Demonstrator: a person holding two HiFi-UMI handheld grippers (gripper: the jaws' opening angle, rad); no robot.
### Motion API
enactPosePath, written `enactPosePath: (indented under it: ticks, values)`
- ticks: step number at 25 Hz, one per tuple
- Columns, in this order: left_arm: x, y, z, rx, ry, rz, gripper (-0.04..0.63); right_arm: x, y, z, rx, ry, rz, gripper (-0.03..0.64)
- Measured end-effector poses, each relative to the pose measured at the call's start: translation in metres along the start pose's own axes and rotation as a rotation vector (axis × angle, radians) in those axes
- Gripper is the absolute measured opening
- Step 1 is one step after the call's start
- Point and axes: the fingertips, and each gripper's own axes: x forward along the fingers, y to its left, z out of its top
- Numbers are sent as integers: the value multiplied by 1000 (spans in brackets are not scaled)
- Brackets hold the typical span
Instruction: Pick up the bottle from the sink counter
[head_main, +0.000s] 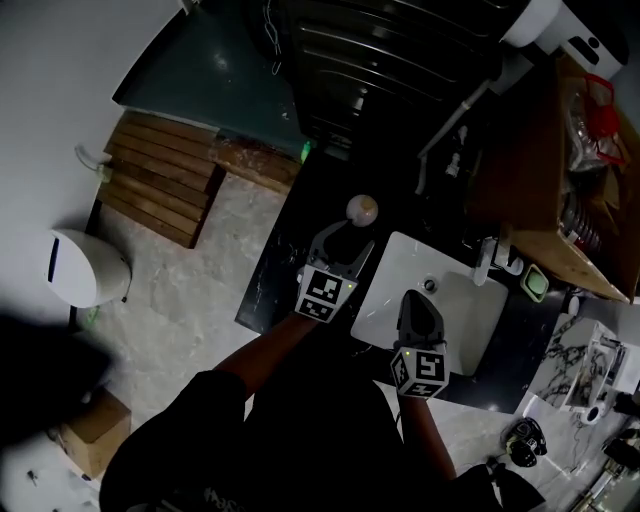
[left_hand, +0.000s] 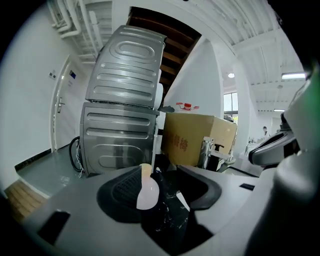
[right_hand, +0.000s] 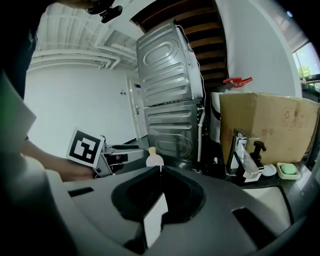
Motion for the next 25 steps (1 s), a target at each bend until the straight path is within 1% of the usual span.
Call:
enactPosePath:
  ticks: [4,7,10,13,16,17,25]
  values:
    - [21,12,-16,-1,34,24,251,5,-11,0,33,-3,-22,38]
    - [36,16,-32,-1,77,22,279,6,-18,0,59,-3,-49,38]
    - [45,21,-47,-29,115,25,305,10,-16,-4,59,14,-54,38]
    - [52,27,-57,-23,146,37,330,16,-11,-4,86,16,-51,38]
    - [64,28,-60,35,155,48,334,22,-8,1,92,8,-46,38]
    - [67,28,-61,43,158,47,334,23,-8,1,90,8,-47,38]
    - [88,36,-78,4,210,40,339,37,-15,12,87,-20,-73,38]
